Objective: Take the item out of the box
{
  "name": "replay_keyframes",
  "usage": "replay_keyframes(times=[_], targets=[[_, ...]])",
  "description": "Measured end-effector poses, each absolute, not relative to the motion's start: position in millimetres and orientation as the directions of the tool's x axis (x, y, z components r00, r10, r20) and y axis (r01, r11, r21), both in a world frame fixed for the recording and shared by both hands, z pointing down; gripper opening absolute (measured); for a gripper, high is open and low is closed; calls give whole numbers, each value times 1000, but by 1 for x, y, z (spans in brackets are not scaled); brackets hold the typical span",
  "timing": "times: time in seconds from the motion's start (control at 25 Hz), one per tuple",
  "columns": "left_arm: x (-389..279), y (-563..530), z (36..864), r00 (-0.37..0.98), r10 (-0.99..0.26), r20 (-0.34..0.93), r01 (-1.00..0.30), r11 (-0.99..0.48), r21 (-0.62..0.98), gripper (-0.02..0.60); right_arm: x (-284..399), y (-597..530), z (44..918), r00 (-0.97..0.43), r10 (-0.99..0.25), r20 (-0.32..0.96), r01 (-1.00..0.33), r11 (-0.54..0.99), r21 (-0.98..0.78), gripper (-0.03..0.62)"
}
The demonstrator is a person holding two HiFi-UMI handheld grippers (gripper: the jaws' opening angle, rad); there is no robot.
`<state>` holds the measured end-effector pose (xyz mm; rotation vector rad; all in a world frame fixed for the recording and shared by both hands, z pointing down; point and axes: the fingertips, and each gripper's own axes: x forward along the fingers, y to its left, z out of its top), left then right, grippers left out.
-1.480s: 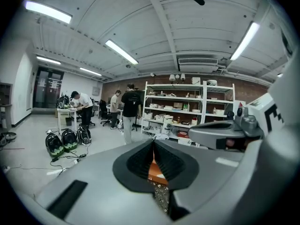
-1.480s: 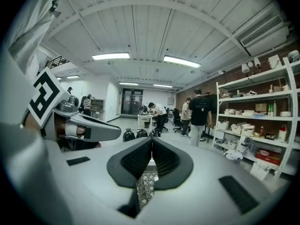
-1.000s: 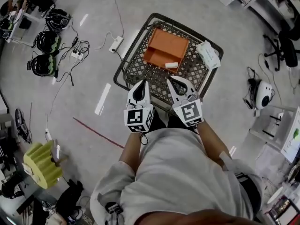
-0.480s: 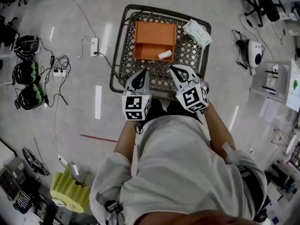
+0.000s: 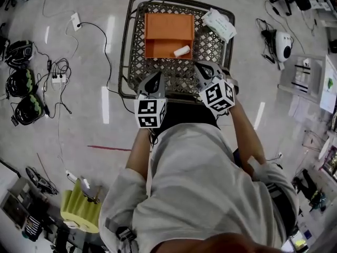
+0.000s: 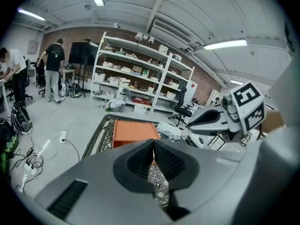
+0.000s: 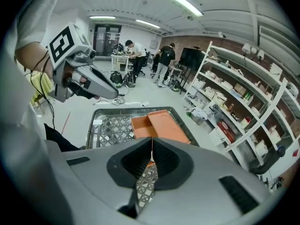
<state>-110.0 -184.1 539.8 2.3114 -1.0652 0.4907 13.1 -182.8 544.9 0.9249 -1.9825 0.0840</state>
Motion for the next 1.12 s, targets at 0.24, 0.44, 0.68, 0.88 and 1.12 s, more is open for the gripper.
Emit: replay_keyframes(times=[0.24,0.44,0.68,0.88,1.12], targets=[[-109,-193,565,561,-575,596,-822,-469,322,11,24,-212,590,-342,-508,791,-597,767,235,5],[-111,-201,578,517,-580,629,-853,-417,315,11,20,-227,614,-371,-475,798,-533,813,235,5],[-102,-211,607,492,-556,670,-867,-386,316,11,19,-239,648,-404,-414,816,-508,843,177,5],[-106,-214,617,474,-548,689,-878,-353,324,11,16,-248,669,-404,-384,830,-471,866,171,5],[-112,-209,631,448,-542,711,-893,-306,330,11,18,-255,691,-397,-361,844,-432,885,175,6]])
